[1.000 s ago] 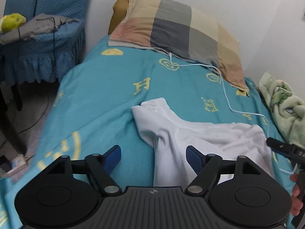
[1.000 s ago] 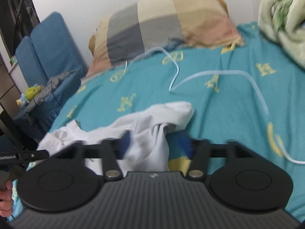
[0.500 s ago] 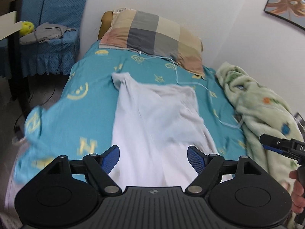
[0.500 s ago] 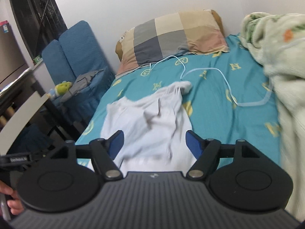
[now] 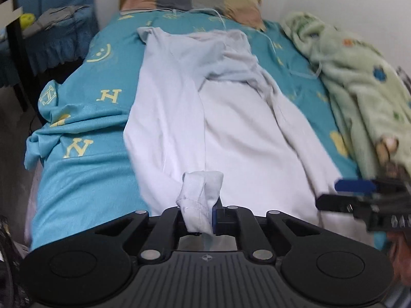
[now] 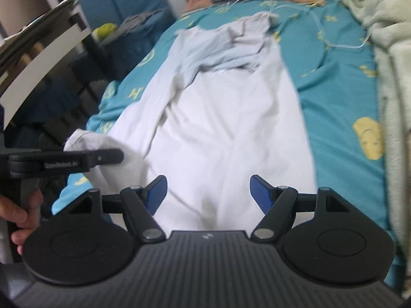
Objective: Fold clothes
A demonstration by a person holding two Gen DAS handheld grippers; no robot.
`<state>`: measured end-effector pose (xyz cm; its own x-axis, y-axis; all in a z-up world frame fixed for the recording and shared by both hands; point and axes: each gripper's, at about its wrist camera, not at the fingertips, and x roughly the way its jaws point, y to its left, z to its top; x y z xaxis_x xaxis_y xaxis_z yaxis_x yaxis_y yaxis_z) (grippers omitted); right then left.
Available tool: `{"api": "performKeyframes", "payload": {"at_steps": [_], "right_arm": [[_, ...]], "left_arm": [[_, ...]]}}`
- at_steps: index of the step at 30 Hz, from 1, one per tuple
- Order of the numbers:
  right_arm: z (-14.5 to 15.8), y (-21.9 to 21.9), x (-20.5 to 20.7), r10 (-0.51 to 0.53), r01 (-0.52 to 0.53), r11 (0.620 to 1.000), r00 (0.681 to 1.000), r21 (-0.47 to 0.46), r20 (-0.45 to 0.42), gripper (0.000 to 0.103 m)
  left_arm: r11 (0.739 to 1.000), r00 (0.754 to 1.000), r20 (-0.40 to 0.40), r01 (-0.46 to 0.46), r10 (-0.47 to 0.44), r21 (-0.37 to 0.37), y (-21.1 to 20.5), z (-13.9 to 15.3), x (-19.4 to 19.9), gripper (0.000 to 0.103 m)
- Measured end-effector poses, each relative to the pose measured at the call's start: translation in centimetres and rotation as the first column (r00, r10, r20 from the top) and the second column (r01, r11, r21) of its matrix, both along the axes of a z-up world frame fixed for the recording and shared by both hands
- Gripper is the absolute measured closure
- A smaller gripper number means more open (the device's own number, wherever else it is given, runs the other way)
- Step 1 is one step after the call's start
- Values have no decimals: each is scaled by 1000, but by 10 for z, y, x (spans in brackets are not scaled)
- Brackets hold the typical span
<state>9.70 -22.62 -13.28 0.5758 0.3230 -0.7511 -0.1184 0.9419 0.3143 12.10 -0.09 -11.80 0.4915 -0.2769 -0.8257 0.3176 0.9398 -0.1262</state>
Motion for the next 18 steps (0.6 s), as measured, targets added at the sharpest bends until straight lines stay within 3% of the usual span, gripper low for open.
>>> {"api": "performKeyframes", "payload": {"at_steps": [6,8,10,13,16,18], "right_arm": [[-17,5,3,16,-14,999,998,30,-54,30],[-21,7,9,25,-22,999,997,41,-74,30],[-24,12,14,42,-39,998,995,41,-85,30],[-28,20,17,67,-67,998,994,3,-89,28],[-31,21,18,74,-74,997,993,2,-97,28],[-29,19,20,68,-67,998,993,17,-100,28]], "left_arm": [[977,980,-180,118,-85,178,29,1,-22,93],[975,973,-224,104,-58,197,43,1,-22,87],[976,967,-252,89,-37,199,53,3,-22,71],[983,970,-239,72,-30,167,62,13,-24,50],[993,988,-150,36,-19,115,66,28,-24,32],[997,995,-103,8,1,80,65,33,-20,27]]}}
